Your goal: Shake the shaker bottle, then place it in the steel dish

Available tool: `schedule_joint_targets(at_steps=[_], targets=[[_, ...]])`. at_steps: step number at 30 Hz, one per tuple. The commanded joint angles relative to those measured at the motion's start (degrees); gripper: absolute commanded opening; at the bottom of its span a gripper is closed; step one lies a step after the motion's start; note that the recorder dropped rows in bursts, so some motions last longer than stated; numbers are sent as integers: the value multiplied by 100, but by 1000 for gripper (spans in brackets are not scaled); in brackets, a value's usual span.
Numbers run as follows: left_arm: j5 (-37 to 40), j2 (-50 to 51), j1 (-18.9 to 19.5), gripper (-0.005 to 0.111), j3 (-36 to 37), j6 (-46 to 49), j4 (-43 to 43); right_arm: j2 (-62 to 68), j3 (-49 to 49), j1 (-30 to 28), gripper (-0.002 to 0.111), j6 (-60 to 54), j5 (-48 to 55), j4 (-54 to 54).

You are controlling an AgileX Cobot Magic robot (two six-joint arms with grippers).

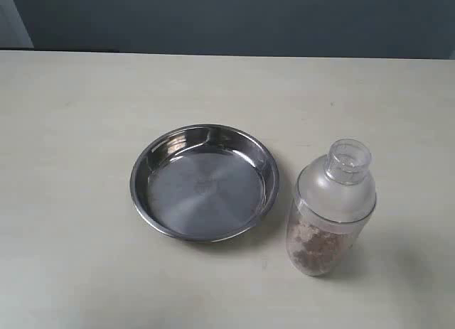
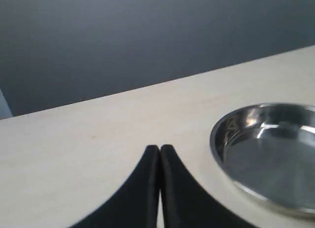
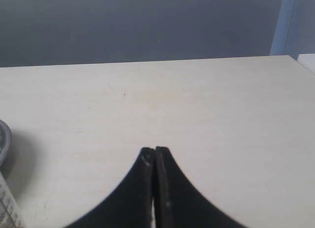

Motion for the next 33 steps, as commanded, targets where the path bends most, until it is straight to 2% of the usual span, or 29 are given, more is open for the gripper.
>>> schedule_joint_targets(at_steps=[1,6,10,16,19,22,26,28,30,33], targets=[[-465,-23,-30,0,17,-281,-1468,-25,9,31,-1,-4,-67,-9],[-710,-23,-30,0,17,-275,-1907,-25,9,31,-1,-4,-67,-9],[-807,-23,-30,0,17,-275,-2973,-25,9,31,-1,-4,-67,-9],[-1117,-23,-44,0,-36,-263,-3257,-25,9,31,-1,-4,-67,-9],[-1154,-23,-220,0,-670,-227,-3168,-25,9,31,-1,-4,-67,-9],[-1140,487,-481,0,-1391,-191,-2405,-25,9,31,-1,-4,-67,-9],[-1819,2086,-928,0,-2149,-226,-1362,-25,9,31,-1,-4,-67,-9],[-2158,2869,-1260,0,-2518,-583,-624,-25,9,31,-1,-4,-67,-9],[-2555,3674,-1690,0,-2782,-1400,667,-25,9,31,-1,-4,-67,-9],[-3435,4686,-2266,0,-2764,-2587,2607,-25,9,31,-1,-4,-67,-9]])
